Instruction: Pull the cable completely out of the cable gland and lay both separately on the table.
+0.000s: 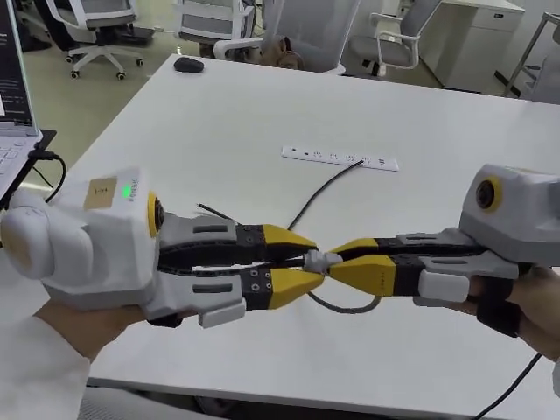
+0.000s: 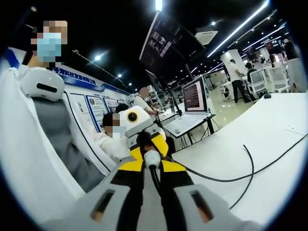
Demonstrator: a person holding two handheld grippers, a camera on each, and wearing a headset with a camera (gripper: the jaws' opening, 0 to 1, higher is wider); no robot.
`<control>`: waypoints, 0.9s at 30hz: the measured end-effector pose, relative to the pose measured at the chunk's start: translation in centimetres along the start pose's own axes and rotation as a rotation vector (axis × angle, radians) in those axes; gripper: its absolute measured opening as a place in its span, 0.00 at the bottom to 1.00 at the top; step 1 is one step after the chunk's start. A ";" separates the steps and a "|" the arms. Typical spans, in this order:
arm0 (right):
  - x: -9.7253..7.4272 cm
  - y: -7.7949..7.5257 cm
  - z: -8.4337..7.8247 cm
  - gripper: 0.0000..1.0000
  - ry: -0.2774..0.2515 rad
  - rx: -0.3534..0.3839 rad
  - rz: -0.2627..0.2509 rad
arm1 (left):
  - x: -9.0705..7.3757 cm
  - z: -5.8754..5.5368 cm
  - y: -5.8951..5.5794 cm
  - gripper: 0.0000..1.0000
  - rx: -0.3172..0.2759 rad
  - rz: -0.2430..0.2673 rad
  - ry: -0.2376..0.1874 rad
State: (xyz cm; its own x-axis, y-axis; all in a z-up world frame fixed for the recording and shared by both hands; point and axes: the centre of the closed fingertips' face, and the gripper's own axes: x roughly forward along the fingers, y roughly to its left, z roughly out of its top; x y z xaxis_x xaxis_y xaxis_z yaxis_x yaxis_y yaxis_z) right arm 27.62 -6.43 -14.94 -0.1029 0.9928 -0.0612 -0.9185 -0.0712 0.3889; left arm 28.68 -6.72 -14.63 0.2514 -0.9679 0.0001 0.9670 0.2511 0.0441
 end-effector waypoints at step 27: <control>0.5 0.3 0.2 0.09 0.062 -0.144 -0.005 | -0.3 0.1 -0.1 0.14 -0.254 -0.042 -0.031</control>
State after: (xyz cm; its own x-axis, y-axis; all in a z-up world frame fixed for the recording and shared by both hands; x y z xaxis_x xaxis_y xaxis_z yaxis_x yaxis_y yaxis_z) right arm 27.36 -5.95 -14.70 -0.1173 0.9857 -0.1214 -0.9639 -0.0836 0.2529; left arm 28.52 -6.42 -14.55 0.2134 -0.9764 0.0347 0.9571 0.2017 -0.2080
